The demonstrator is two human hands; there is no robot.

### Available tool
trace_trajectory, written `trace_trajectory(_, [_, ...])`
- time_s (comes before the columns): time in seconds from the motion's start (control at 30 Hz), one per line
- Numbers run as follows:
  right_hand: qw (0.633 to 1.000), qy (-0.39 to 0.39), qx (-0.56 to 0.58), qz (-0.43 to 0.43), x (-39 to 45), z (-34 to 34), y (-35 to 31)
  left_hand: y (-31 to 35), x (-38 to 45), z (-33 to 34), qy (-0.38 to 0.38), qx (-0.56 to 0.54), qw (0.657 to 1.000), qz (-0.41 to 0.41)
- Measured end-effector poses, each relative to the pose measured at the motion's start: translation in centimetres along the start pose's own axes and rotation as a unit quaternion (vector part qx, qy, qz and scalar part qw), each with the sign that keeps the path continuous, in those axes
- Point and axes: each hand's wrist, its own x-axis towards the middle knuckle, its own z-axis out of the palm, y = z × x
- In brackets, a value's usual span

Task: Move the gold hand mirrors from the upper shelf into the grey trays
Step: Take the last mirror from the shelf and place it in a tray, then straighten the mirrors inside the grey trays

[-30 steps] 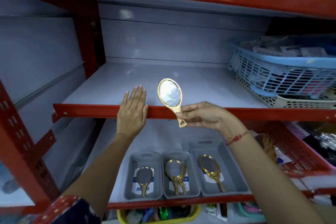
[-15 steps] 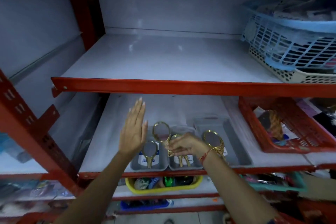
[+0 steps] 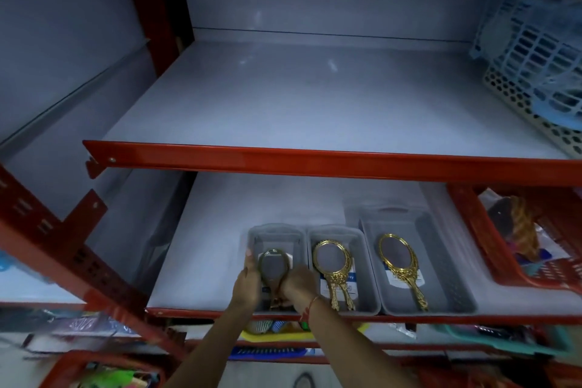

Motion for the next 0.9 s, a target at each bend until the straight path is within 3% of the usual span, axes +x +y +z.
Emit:
trace_trajectory(0.1, [0.991,-0.034,-0.120,-0.047,-0.8,-0.6,-0.5,-2.1,1.6,0.0,0.003,-0.011,1.000,-0.006])
trace_trajectory(0.27, [0.974,-0.054,-0.201,-0.092,-1.2,-1.9,-1.2,-2.3,2.4,0.0,-0.001,-0.007,0.999,-0.042])
trace_trajectory(0.43, [0.981,-0.113,-0.143,-0.063,-0.6,-1.5,-0.8,-0.8,1.3,0.3,-0.004,-0.016,0.998,-0.065])
trace_trajectory(0.73, [0.986,-0.136,-0.089,-0.047,-1.0,-1.7,-0.5,-2.2,2.9,0.6,-0.016,-0.041,0.997,-0.059])
trace_trajectory(0.9, [0.990,-0.135,0.033,-0.029,-1.9,-3.2,-0.3,-1.8,2.5,0.4,-0.007,-0.006,0.999,-0.042])
